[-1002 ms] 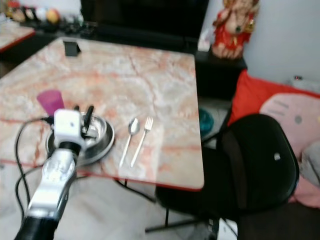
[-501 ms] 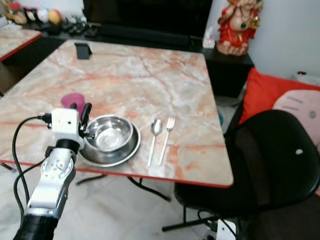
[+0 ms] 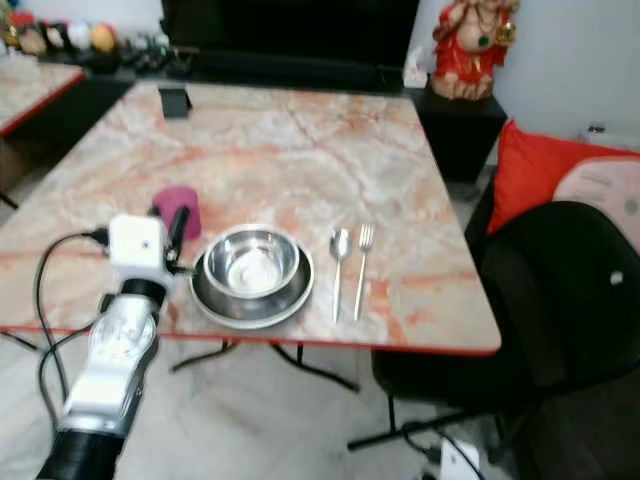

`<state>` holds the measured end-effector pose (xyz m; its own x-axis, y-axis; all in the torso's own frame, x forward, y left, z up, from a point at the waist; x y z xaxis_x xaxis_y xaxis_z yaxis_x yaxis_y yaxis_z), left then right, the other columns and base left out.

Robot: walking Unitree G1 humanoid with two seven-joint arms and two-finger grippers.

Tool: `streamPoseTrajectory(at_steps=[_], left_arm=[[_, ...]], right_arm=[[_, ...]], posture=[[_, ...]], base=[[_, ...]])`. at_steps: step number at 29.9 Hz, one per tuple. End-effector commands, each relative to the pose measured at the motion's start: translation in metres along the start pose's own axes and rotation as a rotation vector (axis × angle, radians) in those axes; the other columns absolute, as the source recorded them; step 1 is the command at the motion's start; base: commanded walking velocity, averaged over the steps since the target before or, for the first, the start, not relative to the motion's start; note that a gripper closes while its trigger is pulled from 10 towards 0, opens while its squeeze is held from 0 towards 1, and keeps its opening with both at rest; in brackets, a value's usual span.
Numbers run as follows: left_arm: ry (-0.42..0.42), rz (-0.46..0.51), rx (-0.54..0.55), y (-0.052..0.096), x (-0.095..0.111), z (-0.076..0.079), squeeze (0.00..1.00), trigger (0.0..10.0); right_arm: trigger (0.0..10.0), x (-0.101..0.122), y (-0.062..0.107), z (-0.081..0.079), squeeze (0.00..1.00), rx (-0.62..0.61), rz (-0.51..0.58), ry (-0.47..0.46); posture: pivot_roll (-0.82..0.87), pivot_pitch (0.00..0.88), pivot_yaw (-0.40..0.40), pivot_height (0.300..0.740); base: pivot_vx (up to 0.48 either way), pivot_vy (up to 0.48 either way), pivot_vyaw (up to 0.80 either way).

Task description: Setting the table

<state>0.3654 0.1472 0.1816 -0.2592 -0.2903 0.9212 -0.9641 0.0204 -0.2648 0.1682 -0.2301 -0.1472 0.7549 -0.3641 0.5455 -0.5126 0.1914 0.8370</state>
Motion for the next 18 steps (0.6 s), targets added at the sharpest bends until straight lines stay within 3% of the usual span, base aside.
streamPoseTrajectory(at_steps=[1, 18], left_arm=[[-0.017, 0.006, 0.021, -0.0014, 0.0030, -0.0083, 0.00, 10.0], [-0.018, -0.001, 0.025, -0.0009, 0.0014, -0.0105, 0.00, 10.0]], right_arm=[[10.0, 0.0049, -0.0007, -0.0003, 0.00, 0.000, 0.014, -0.003], [10.0, 0.0062, -0.0010, -0.0005, 0.00, 0.001, 0.016, -0.002]], posture=[[0.10, 0.000, -0.083, 0.740], [0.10, 0.000, -0.081, 0.740]], base=[[0.000, 0.292, 0.00], [0.000, 0.293, 0.00]])
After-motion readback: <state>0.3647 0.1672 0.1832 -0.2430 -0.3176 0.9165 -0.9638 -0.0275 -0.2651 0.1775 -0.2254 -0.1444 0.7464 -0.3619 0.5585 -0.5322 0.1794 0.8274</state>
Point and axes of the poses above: a point about 5 cm out from each wrist's last joint towards the gripper, its own y axis pointing back from the gripper into the wrist, its own x axis along the axis of the wrist's last joint, z = x × y, the point moved 6 cm from there along -y, pointing out of the wrist towards the gripper, and after that the axes turned 7 degrees about -y, right-handed, at the moved point
